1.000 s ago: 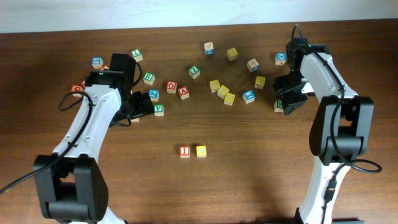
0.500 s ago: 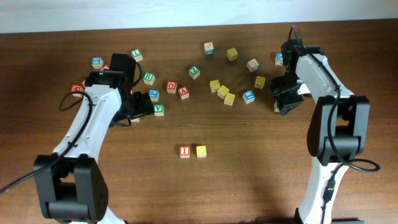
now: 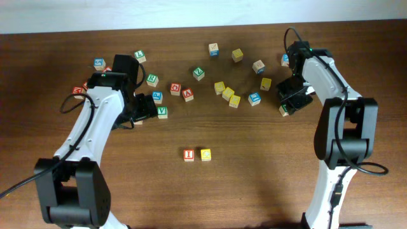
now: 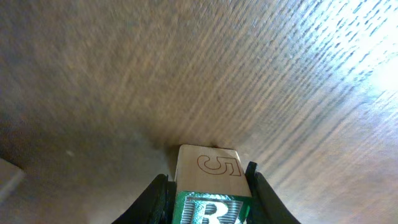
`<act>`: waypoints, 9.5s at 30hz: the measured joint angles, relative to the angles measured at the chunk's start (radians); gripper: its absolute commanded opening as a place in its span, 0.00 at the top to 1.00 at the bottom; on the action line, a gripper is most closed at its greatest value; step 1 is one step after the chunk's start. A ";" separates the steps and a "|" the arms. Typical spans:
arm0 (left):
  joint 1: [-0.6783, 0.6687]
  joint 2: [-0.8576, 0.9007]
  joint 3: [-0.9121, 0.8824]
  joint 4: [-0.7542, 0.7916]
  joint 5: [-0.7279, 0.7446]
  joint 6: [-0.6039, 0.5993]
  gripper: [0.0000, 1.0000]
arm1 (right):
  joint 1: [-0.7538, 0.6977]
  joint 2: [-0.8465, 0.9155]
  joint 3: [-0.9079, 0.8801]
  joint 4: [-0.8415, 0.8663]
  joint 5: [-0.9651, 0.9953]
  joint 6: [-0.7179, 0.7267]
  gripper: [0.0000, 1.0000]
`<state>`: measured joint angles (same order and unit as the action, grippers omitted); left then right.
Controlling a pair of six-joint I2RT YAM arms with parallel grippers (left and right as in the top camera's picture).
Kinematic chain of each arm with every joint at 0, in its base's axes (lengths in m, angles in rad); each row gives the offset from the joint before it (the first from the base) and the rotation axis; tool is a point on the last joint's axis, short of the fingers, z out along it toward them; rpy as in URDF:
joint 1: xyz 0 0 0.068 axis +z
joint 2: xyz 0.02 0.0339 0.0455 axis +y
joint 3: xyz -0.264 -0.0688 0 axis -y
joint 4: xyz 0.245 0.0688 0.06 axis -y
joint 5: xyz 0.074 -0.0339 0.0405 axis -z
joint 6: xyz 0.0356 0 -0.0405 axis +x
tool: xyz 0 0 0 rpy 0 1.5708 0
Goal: Spell out ICRA
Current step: 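Grasp the green R block with the right gripper, then place the green R block right of the C block and release, then raise the right gripper away to the right side, then reach the left gripper to the red A block and grasp it, then carry the red A block to the right of the R block, then lower the red A block beside the R block and release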
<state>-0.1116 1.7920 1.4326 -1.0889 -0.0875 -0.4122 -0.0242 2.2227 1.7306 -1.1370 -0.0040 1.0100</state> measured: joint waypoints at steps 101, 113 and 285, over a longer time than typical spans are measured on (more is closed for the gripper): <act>-0.151 0.001 -0.042 -0.004 0.374 0.050 0.01 | -0.283 -0.249 0.029 -0.340 -0.045 -0.486 0.02; -0.151 0.031 0.156 0.176 0.114 0.034 0.22 | -0.283 -0.249 0.029 -0.340 -0.045 -0.486 0.02; -0.829 0.329 0.101 0.242 0.064 -0.494 0.67 | -0.283 -0.249 0.029 -0.340 -0.045 -0.486 0.02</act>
<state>-0.9401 2.1208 1.5337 -0.8471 -0.0238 -0.9058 -0.3073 1.9739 1.7599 -1.4765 -0.0494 0.5240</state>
